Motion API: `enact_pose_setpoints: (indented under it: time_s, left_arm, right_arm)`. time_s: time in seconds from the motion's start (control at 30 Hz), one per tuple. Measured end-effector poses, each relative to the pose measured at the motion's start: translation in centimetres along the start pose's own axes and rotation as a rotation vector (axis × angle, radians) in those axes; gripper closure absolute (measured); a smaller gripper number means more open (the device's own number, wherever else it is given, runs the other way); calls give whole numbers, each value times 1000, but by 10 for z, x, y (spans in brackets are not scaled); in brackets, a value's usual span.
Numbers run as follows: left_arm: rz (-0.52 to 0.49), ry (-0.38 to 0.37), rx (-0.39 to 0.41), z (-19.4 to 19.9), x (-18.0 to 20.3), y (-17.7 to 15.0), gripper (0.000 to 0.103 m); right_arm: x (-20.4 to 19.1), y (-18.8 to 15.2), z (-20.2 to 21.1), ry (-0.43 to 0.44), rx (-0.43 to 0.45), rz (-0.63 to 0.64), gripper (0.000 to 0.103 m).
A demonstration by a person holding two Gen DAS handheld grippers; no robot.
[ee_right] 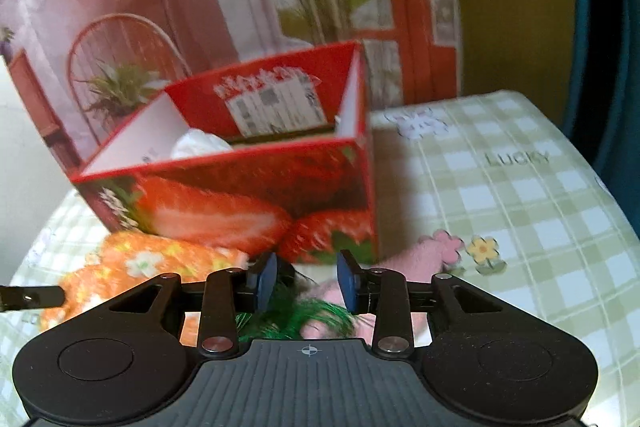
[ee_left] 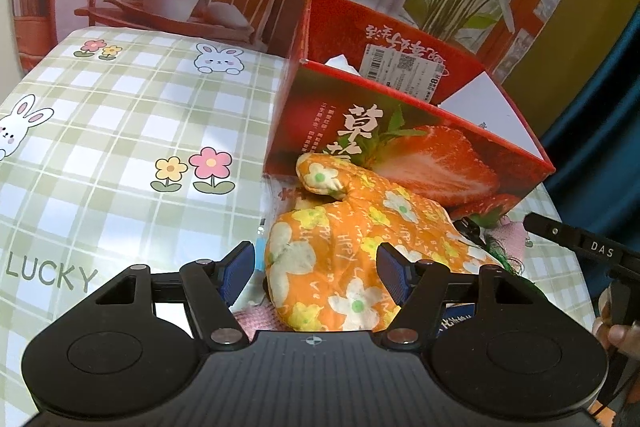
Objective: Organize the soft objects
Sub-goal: 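Move both grippers to the orange floral cloth beside the box, then close the left gripper on the orange floral cloth while the right gripper grips it too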
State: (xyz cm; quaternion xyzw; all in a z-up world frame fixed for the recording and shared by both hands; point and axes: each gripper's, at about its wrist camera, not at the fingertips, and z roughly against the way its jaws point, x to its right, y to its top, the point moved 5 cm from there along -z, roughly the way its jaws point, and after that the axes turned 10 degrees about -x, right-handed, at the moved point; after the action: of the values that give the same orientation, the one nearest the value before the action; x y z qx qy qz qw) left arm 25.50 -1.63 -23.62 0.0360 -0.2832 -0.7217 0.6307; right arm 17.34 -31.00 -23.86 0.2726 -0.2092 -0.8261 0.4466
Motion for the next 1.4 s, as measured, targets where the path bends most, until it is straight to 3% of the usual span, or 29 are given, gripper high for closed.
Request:
enact_pose_setpoints:
  time_s: [0.27,0.57,0.8,0.97,1.03,1.17,1.23,1.4]
  left_arm:
    - [-7,-13,-19,-3,1,-4,37]
    - [-6,-9,-35,-7,-1,-5,46]
    - [29,-21,-51,-12,-7,-8,46]
    - [32,-42,-48,-10,-5,-7,48]
    - [23,-41,-38,-8,-3,-6,56]
    - [23,-32,-27,-4,-4,-6,70]
    - [26,-24,-18,-1,-6,-5,83]
    - [-13,-6,27,11,-3,-1,89]
  right_arm:
    - [-32,0,-2,103,-15,73,69]
    - [-63,-14,-23,209,-116,137,65]
    - [-53,-18,-44,198,-190,75,50]
    - [-52,-20,-47,239,-212,46,49]
    - [-54,-20,-44,264,-216,40,50]
    - [-57,-17,-37,284,-208,54,56]
    - [-60,-15,-33,296,-202,64,65]
    - [-66,-9,-21,284,-179,122,87]
